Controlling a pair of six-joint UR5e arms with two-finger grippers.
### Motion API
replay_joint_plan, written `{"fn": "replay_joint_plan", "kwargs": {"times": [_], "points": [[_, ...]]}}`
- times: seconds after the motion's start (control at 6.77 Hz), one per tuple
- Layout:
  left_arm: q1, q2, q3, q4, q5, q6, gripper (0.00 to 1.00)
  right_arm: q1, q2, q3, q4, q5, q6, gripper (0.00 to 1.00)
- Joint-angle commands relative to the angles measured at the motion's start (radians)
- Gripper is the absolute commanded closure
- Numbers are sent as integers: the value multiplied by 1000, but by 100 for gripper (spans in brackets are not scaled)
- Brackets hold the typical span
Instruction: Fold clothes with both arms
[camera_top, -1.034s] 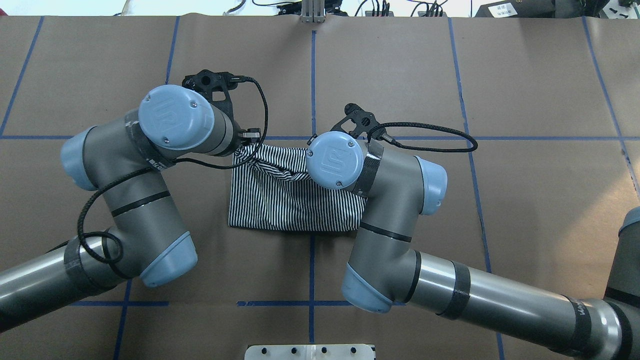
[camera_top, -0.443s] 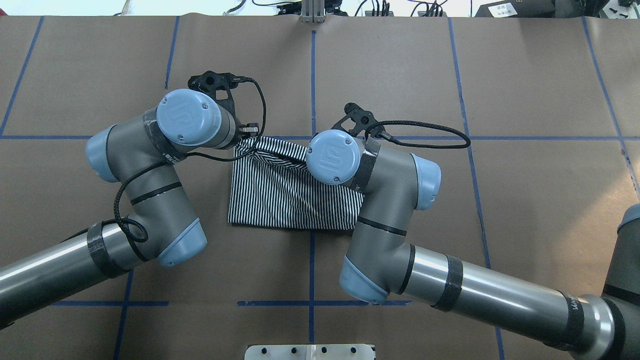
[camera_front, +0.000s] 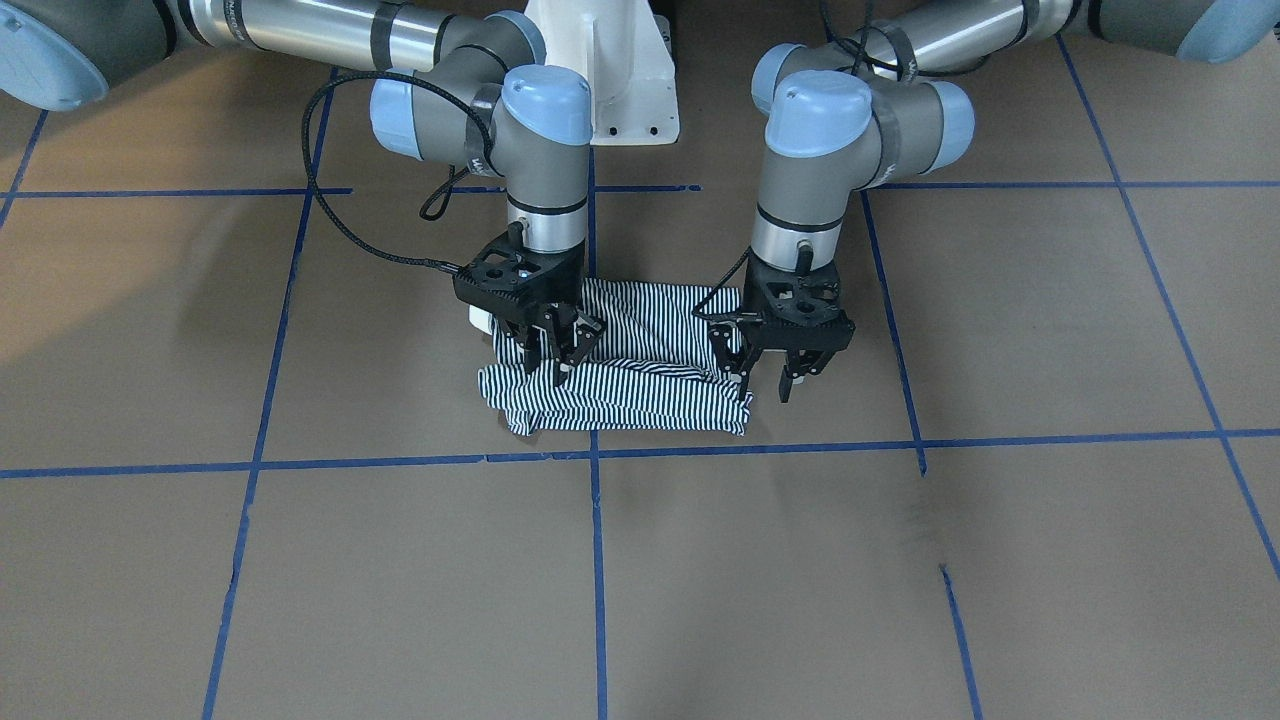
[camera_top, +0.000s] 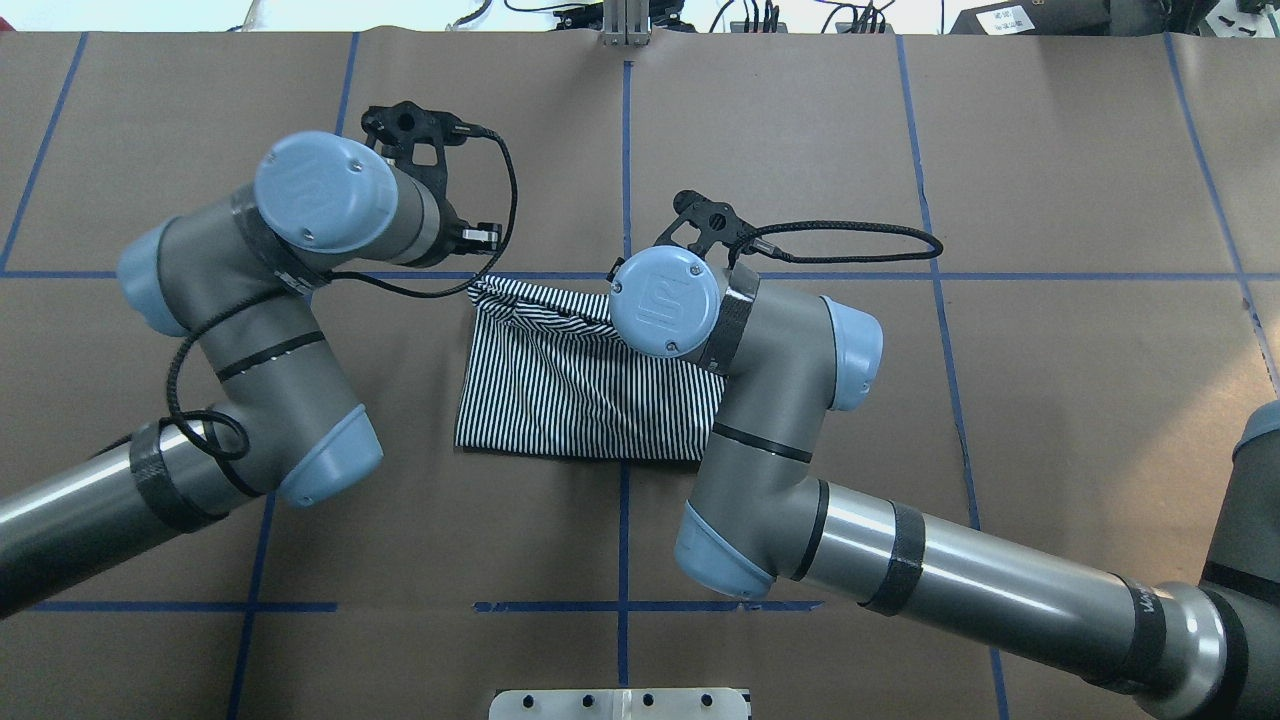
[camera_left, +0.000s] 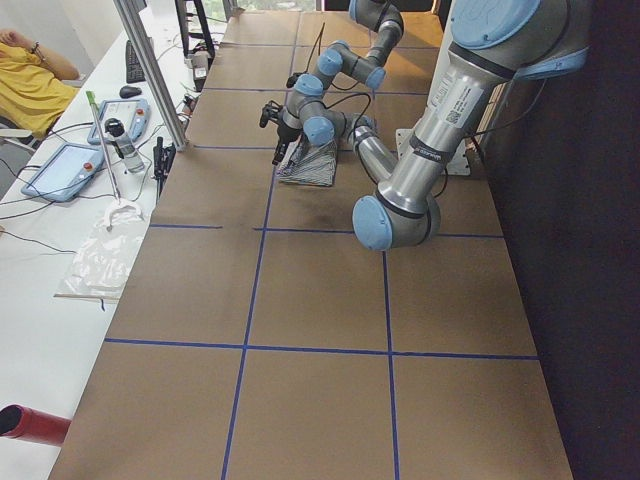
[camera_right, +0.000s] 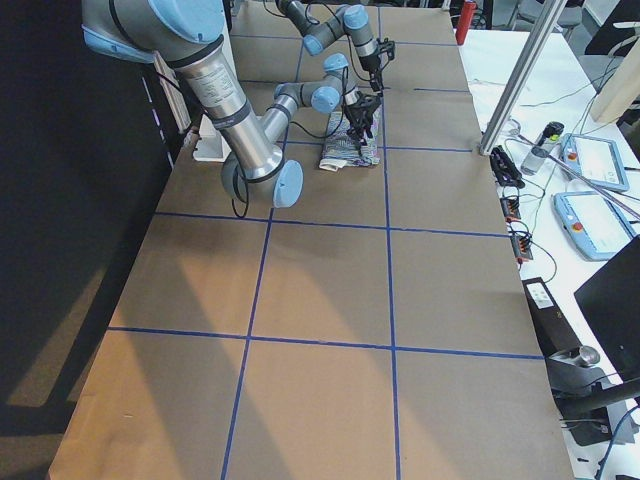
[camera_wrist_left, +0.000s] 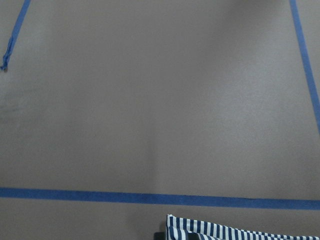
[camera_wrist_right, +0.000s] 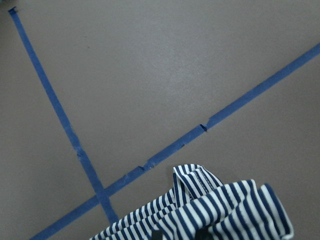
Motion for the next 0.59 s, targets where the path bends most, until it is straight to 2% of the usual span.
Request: {"fn": "replay_joint_plan", "kwargs": {"times": [0.0, 0.3, 0.44], "points": [[-63, 68, -54, -69, -103, 104, 0, -11, 12, 15, 1, -1, -135, 0], [-61, 70, -54, -75, -103, 93, 0, -98, 14, -18, -5, -48, -184, 0], [-60, 70, -51, -75, -103, 92, 0, -101, 29, -67, -6, -53, -230, 0]]}}
